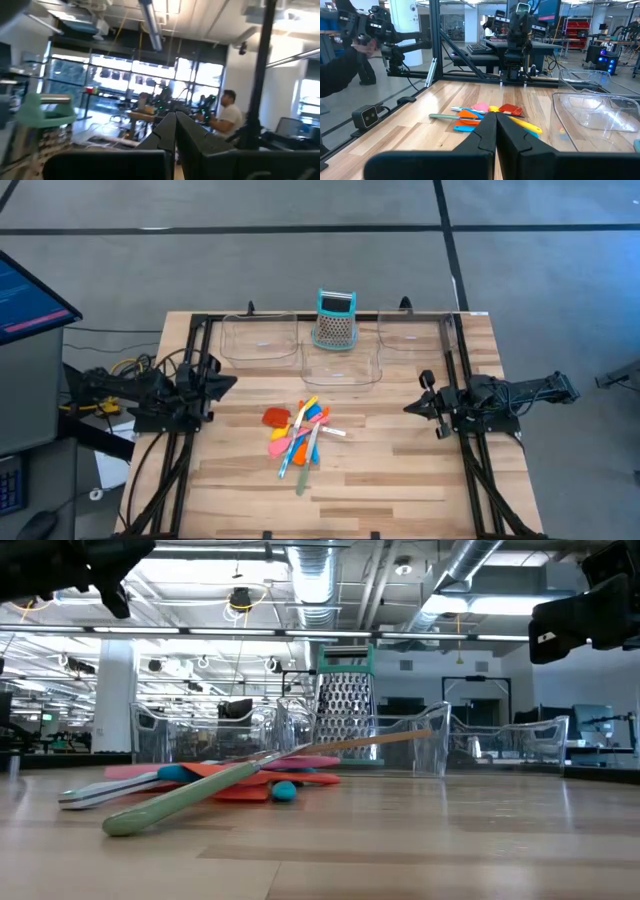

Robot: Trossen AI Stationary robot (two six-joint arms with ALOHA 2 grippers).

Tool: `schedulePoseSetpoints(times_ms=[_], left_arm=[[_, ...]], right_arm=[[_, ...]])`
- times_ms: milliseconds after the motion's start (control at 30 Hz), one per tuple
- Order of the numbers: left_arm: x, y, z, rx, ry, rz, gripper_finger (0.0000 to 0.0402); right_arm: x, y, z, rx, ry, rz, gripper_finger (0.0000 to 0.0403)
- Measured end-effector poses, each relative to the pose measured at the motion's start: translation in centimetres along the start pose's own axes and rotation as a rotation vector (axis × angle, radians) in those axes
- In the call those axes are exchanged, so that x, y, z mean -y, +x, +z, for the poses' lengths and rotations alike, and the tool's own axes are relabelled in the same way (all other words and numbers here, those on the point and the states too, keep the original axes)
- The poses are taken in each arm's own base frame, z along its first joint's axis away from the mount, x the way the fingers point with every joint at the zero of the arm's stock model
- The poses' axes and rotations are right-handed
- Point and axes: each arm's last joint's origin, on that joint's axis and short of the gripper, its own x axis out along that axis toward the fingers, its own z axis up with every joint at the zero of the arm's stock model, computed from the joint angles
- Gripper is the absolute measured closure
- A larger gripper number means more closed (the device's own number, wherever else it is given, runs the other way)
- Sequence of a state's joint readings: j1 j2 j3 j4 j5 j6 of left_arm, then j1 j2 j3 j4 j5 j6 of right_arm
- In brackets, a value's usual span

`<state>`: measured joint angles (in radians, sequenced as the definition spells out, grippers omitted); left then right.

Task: Pick & Place Kitchen Items
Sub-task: Put the green table knife into the left transparent bin

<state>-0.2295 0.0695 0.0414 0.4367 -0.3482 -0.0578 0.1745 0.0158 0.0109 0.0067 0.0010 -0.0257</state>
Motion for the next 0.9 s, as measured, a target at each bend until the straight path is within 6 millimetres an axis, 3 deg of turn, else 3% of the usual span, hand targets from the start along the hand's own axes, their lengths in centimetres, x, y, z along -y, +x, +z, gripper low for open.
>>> schedulePoseSetpoints(times_ms=[200, 433, 700, 900], left_arm=[[0.8, 1.9, 1.4, -0.067, 0.024, -0.002, 0.0399], [2.4, 6.3, 2.2, -0.202, 0.051, 0.008, 0.0399], [4.5, 11.5, 0.6, -0.358, -0.032, 0.03, 0.0399], [6.7, 13.7, -1.1, -0.465, -0.087, 0.007, 0.0399]], right_arm=[[0.0, 0.0, 0.0, 0.001, 0.0, 0.0, 0.0403], [0.0, 0.0, 0.0, 0.001, 0.013, 0.0, 0.0403], [0.0, 0.0, 0.0, 0.001, 0.061, 0.0, 0.0403], [0.0, 0.0, 0.0, 0.001, 0.061, 0.0, 0.0403]])
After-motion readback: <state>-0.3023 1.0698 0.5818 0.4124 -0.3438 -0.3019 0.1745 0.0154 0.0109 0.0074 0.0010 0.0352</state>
